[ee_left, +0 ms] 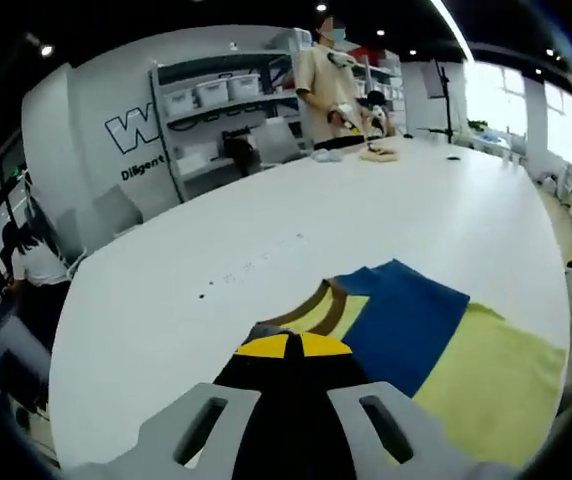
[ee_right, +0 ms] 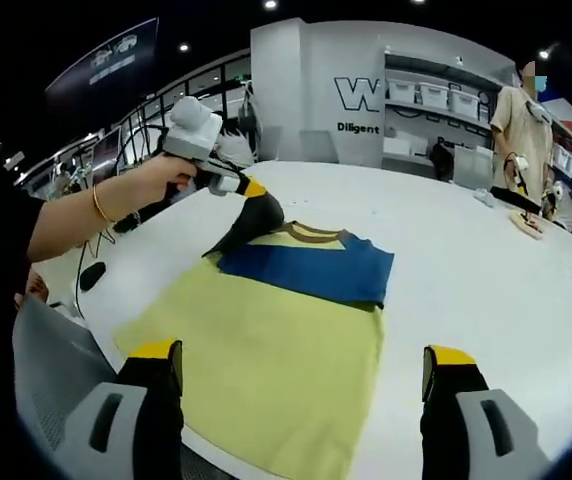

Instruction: Fold the garment on the visible template until the final outline fits inside the template.

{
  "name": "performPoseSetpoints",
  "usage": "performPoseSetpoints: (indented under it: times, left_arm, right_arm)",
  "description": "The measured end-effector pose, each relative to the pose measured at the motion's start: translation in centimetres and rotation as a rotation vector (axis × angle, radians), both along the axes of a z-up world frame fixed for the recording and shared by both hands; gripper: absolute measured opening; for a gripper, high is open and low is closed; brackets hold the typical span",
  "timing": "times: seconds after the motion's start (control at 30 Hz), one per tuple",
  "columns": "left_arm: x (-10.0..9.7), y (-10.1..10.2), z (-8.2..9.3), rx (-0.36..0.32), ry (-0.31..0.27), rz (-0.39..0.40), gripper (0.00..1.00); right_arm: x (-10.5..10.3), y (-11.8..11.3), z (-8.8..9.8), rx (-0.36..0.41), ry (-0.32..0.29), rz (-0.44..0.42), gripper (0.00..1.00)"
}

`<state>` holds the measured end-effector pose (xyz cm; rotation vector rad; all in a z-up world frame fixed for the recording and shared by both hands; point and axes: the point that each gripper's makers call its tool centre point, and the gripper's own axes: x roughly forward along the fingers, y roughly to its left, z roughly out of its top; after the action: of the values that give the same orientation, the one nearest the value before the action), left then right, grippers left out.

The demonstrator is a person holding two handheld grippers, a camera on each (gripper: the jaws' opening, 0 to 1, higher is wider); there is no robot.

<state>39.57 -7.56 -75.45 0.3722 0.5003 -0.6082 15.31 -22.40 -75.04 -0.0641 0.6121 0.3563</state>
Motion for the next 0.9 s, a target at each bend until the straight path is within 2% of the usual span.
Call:
performPoseSetpoints:
  times: [0.1,0.33,0.47,0.6,0.7,0.83,0.9]
  left_arm:
    - [-0.6,-1.2,-1.0,0.009,0.01,-0.022,0.01]
    - [-1.7,-3.9,-3.9,0.087,0.021,-0.096,0.01]
    - [-2.3,-5.1,-5.5,0.115,0.025,-0.114,0.01]
    - [-3.0,-5.7,-7.1,0.133,0.049,-0.122,0.01]
    - [-3.4,-5.9,-8.3,0.187,0.046,-0.151,0.01]
    - [-3.9,-5.9,-9.3,0.231,0.047,-0.175,0.02]
    - [-4.1,-6.0,-9.6,0.231,0.048,-0.18,0.02]
  right_arm:
    - [-0.1,-0.2,-0.2,-0.004,0.006,-0.007,0.99]
    - [-0.2,-0.5,-0.4,-0.011,0.015,-0.016,0.99]
    - [-0.3,-0.7,-0.5,0.012,0.017,-0.035,0.99]
    - [-0.3,-1.0,-0.6,0.011,0.019,-0.045,0.99]
    - [-0.3,-1.0,-0.7,0.011,0.022,-0.045,0.99]
    - [-0.4,-1.1,-0.9,0.011,0.027,-0.046,0.99]
    - [-0.4,-1.1,-1.0,0.009,0.031,-0.045,0.99]
